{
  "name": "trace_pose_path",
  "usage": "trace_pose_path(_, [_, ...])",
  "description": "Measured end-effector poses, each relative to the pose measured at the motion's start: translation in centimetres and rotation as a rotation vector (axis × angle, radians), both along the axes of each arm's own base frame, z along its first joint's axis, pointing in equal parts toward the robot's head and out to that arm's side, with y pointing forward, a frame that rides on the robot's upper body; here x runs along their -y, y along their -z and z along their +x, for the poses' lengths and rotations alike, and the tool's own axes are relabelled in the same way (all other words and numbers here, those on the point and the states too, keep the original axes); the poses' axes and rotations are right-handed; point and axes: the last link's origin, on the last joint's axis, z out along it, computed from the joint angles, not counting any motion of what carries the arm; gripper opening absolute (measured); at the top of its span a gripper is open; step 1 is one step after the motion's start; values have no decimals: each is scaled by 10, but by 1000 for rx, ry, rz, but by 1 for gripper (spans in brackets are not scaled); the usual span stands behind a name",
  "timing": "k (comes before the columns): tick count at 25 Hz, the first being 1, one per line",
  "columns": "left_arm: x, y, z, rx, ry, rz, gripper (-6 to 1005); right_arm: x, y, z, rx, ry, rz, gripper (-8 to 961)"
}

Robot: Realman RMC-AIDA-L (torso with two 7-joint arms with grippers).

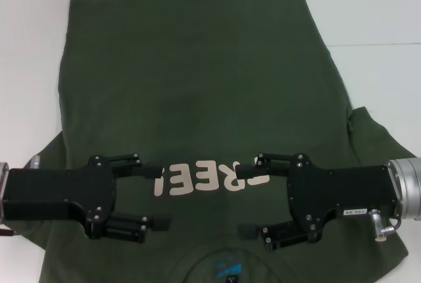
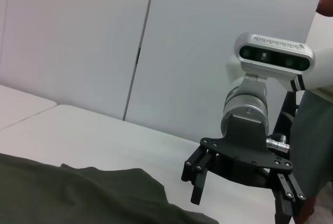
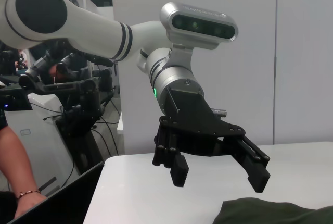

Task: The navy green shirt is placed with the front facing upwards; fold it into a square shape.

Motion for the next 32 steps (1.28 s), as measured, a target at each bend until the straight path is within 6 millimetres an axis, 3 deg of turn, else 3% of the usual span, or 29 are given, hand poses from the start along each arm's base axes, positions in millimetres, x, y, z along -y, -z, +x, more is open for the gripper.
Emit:
trace_pose_path(21, [-2,2,0,-4,-2,15,917,-8,-6,0,5,51,24,913])
trace_pose_path(25, [-2,2,0,0,-3,15,916,-34,-32,-1,49,181,114,913])
trace_pose_path(32, [-4,6,1,4,-11,16,913,-76,-98,-9,234,423,354,912])
